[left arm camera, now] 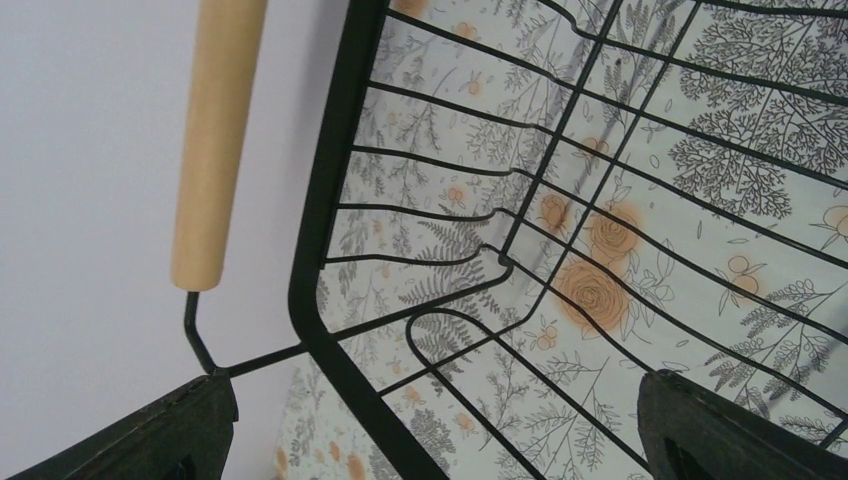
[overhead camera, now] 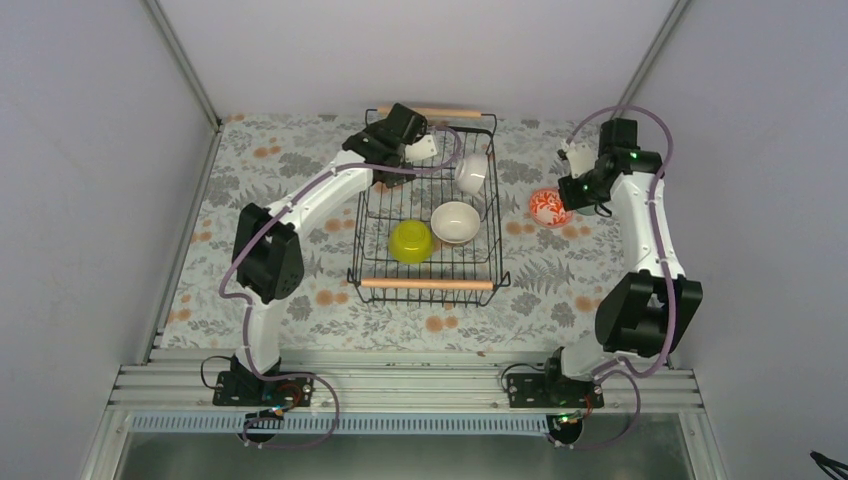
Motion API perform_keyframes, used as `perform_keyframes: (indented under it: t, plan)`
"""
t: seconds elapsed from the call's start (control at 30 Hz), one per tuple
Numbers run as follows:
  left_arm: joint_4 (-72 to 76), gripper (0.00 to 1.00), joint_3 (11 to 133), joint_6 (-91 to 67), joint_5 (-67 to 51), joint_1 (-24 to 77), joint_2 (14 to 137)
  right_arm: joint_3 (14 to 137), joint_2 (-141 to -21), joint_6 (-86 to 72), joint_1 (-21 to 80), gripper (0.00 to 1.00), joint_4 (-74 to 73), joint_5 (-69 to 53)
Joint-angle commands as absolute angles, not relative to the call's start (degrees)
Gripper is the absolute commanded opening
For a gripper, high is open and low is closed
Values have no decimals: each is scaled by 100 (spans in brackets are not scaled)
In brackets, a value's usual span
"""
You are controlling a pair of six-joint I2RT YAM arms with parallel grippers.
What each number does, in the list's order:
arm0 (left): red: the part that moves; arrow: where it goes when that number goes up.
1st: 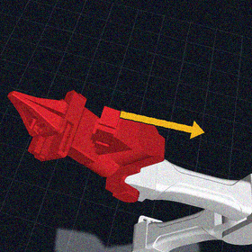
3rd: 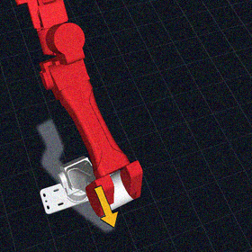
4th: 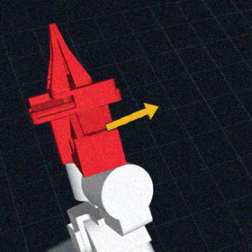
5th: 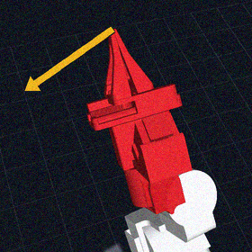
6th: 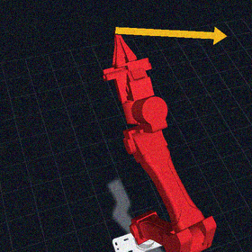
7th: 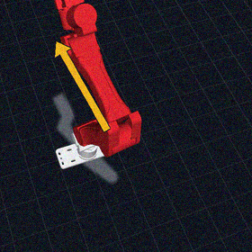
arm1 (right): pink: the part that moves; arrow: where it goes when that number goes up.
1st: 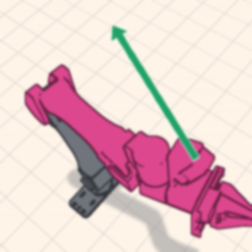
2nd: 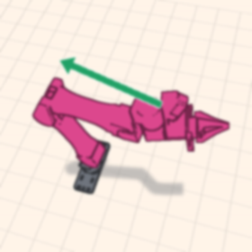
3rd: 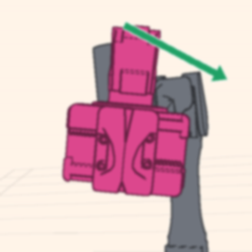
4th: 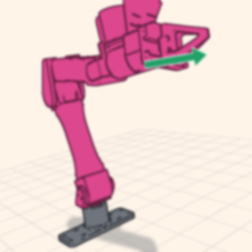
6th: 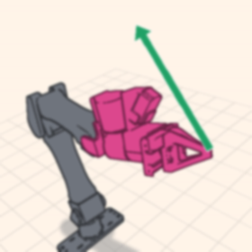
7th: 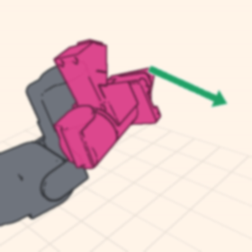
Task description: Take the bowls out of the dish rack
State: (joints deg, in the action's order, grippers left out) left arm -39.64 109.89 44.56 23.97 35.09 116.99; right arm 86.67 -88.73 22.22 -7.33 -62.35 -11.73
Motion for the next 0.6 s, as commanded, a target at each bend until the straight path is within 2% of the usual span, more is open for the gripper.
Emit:
perform_keyframes:
  t: [0.0, 0.57]
  plan:
    - [-3767, 100, 10858, 4440, 2404, 3491, 11545, 8495, -9014, 2535, -845, 4, -5884, -950]
    - [-3398, 100, 10149, 4437, 2357, 3513, 11314, 8762, -9854, 2672, -719, 4, -5903, -591]
